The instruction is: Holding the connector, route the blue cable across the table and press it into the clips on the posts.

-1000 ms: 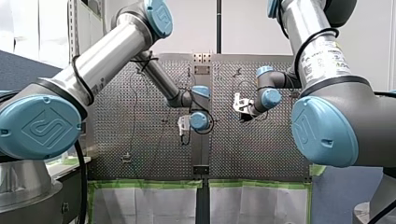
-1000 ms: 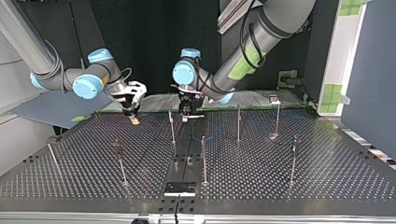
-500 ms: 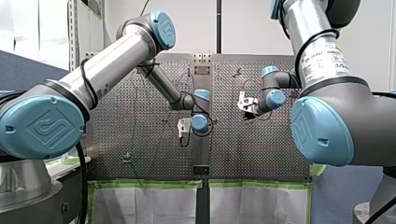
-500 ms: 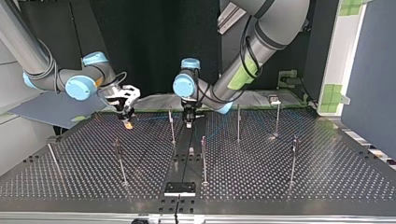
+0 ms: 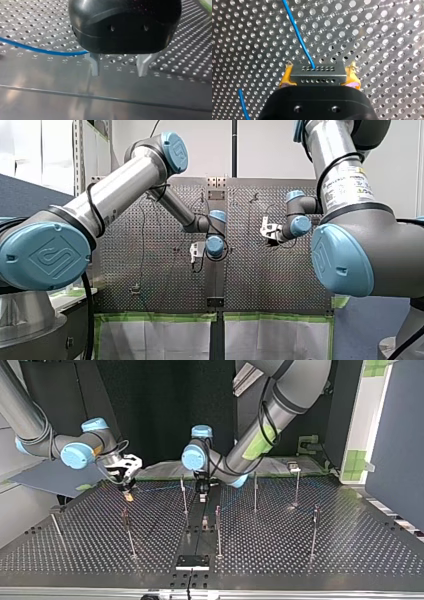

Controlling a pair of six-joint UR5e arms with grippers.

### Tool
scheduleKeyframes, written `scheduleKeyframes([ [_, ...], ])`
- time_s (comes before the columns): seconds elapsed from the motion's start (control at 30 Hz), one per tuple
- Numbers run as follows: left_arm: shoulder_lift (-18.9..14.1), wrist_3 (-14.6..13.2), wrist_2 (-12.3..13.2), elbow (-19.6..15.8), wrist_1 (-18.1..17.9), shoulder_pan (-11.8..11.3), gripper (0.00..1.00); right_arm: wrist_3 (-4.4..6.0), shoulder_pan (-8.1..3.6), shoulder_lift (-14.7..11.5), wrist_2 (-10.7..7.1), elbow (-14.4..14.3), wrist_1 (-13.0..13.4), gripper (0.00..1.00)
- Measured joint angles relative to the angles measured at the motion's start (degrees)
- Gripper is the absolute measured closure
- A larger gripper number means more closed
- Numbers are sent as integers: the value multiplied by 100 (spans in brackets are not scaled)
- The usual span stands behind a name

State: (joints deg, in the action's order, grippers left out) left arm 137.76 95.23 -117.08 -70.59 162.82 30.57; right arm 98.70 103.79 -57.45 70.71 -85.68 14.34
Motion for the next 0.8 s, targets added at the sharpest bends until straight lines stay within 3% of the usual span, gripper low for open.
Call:
scheduleKeyframes([
  [0.37,-53,5,-70,-3,499,51,0,-16,-23,0,-38,3,-9,100],
  [0.8,-571,-16,-88,-304,653,200,0,-16,-23,2,-52,2,-18,100],
])
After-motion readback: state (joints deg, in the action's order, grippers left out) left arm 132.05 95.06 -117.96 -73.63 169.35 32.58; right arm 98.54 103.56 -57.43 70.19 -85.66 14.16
